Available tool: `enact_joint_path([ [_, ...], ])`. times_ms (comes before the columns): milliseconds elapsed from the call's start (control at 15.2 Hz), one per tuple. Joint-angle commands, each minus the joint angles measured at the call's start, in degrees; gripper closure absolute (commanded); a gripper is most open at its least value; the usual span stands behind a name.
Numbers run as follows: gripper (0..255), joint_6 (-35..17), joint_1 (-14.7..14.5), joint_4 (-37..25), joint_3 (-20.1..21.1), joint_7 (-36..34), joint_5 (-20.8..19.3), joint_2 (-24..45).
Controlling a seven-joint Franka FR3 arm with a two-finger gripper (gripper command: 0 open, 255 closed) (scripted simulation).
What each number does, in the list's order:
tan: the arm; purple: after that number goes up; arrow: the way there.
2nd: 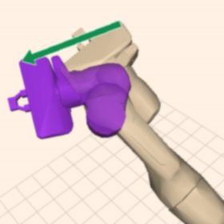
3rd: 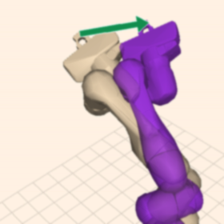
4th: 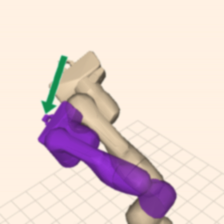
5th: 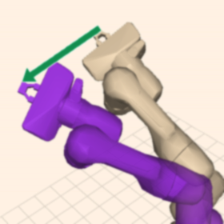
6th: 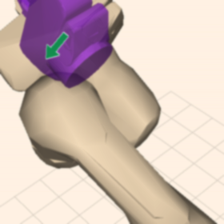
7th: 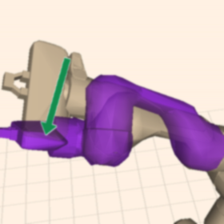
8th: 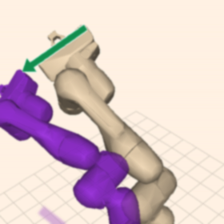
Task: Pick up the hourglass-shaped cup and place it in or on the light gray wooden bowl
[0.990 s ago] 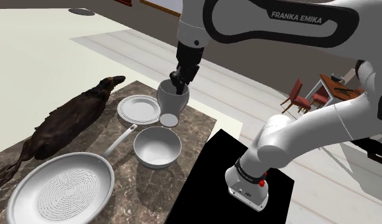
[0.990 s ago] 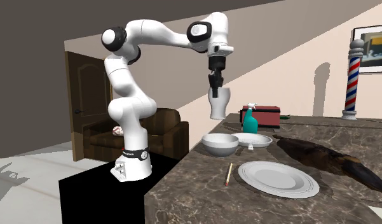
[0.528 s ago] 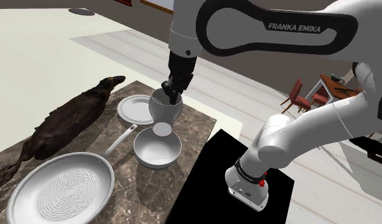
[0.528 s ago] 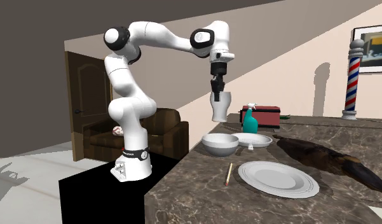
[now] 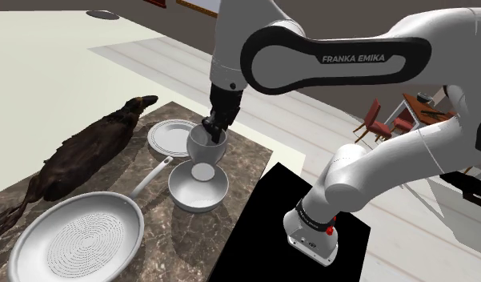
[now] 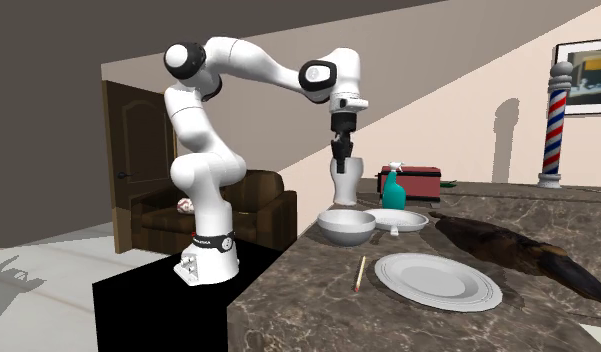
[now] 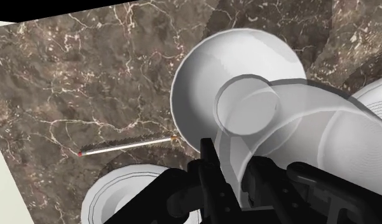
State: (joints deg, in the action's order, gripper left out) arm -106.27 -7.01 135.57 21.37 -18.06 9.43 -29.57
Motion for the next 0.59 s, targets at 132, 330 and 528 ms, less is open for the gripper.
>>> enact_joint_path([
  [132, 255, -3.3, -0.1, 2.6, 0.6, -0.1, 0.3, 0.6],
  [330, 255, -5.7, -0.2, 4.5, 1.0, -0.2, 0.4, 1.2],
  [528, 255, -6.8, -0.2, 5.3, 1.1, -0.2, 0.5, 1.4],
])
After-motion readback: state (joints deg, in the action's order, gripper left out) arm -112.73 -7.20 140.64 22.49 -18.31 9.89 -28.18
